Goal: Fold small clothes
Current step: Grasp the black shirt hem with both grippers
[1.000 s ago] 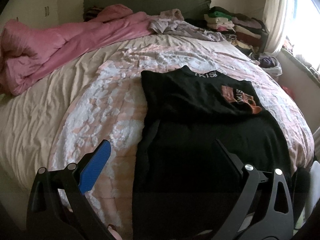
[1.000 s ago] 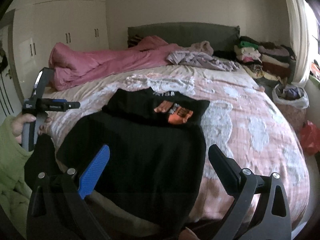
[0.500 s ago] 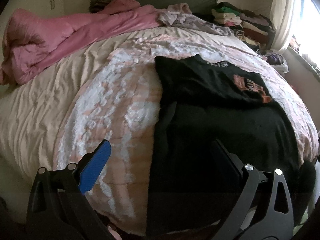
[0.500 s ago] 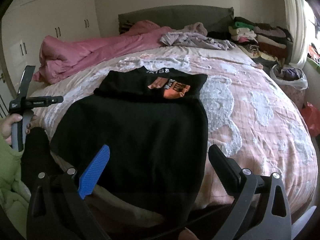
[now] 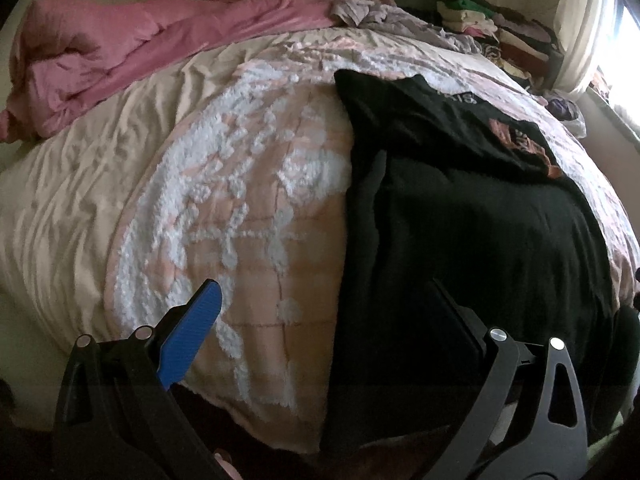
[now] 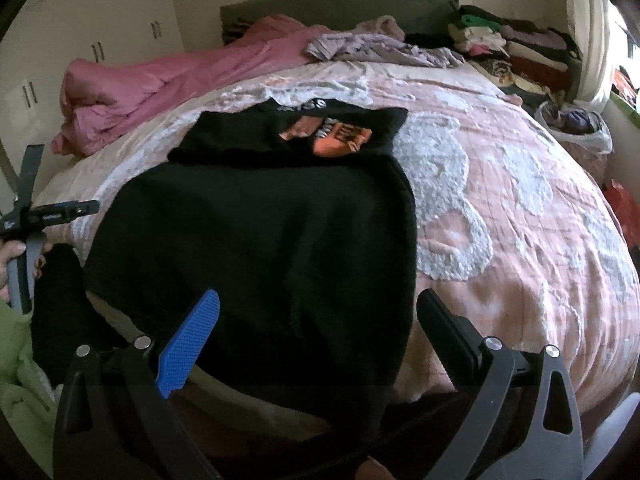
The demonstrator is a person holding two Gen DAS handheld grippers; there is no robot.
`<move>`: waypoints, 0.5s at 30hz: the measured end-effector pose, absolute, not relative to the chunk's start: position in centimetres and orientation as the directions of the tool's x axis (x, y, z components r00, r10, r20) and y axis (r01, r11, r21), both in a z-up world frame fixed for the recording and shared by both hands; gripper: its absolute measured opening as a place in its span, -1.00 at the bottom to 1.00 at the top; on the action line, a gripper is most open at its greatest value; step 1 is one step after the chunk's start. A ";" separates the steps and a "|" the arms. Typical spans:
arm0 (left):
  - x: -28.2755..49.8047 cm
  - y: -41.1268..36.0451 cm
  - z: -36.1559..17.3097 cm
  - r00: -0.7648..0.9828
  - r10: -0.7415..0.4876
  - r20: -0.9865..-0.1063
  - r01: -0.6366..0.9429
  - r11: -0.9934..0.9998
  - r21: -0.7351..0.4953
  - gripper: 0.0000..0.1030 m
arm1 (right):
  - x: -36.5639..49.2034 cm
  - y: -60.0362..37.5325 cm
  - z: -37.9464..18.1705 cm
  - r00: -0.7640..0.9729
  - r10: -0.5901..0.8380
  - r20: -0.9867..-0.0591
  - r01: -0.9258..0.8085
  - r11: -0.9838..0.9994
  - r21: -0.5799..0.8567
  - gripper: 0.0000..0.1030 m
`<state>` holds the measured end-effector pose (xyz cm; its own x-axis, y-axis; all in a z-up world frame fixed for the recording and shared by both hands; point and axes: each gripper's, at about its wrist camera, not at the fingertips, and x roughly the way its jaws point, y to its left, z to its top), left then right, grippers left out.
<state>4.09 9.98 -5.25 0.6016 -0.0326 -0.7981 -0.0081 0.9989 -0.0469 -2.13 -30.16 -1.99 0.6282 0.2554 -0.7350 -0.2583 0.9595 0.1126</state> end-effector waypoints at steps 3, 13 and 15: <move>3.8 10.2 -5.8 0.592 -0.045 -0.804 -0.009 0.998 -0.063 0.81 | -1.7 -30.9 -2.7 0.613 0.241 -0.753 -0.228 0.966 0.123 0.91; 2.7 8.7 -8.0 0.549 -0.072 -0.832 0.032 0.997 -0.065 0.81 | -1.4 -32.3 -4.4 0.570 0.246 -0.784 -0.180 0.968 0.173 0.91; 2.7 8.5 -8.4 0.537 -0.078 -0.840 0.044 0.997 -0.064 0.78 | -1.3 -32.3 -4.7 0.560 0.245 -0.792 -0.178 0.969 0.173 0.91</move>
